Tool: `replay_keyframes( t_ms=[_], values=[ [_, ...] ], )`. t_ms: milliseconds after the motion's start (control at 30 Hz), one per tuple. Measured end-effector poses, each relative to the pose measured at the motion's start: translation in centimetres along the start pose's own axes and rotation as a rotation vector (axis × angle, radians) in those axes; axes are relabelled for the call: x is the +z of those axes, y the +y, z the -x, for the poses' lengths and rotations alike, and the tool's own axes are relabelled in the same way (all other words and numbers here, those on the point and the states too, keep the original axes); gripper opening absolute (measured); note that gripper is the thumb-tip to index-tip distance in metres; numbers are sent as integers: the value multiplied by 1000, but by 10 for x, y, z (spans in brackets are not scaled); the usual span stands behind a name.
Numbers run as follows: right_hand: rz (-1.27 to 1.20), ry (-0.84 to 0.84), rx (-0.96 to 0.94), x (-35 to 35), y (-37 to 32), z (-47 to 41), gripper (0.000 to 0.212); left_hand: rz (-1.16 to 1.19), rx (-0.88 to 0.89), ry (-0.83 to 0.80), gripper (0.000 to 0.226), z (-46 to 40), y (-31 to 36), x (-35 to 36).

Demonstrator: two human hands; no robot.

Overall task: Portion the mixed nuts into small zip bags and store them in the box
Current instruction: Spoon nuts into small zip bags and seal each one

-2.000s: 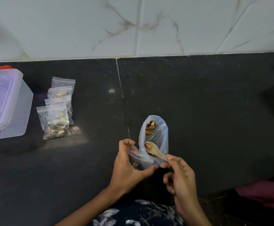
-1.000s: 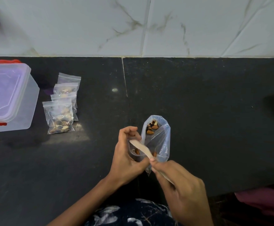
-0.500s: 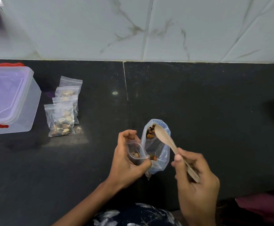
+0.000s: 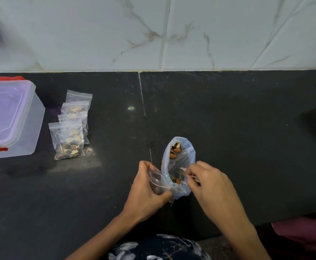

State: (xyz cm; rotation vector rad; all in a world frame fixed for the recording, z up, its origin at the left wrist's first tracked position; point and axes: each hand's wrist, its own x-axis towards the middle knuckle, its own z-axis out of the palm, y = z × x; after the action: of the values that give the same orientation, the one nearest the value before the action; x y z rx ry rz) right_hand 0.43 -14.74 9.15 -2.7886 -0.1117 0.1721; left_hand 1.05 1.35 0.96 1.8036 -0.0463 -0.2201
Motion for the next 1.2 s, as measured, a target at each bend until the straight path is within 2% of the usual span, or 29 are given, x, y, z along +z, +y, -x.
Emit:
replay_keyframes(
  t_ms=[167,300,500,633,800,933,1200],
  values=[
    [36,-120,-113,-4,-13,-15,14,-10,-101,-34,52,2,-4,3],
    [32,-217,-50,-7,-8,-19,11,12,-103,-22,50,1,-3,4],
    [-368,-281,273,-8,8,-28,10,30,-98,-14,51,3,-6,7],
    [-731,-223,506,7,15,-25,14,23,-98,0,54,5,-7,9],
    [-1030,-131,701,19,18,-15,15,16,-96,11,55,6,-5,9],
    [-1184,-105,790,24,24,-6,14,19,-103,9,56,5,-5,9],
    [-1306,-120,849,35,26,2,14,-6,-96,13,53,5,-8,8]
  ],
)
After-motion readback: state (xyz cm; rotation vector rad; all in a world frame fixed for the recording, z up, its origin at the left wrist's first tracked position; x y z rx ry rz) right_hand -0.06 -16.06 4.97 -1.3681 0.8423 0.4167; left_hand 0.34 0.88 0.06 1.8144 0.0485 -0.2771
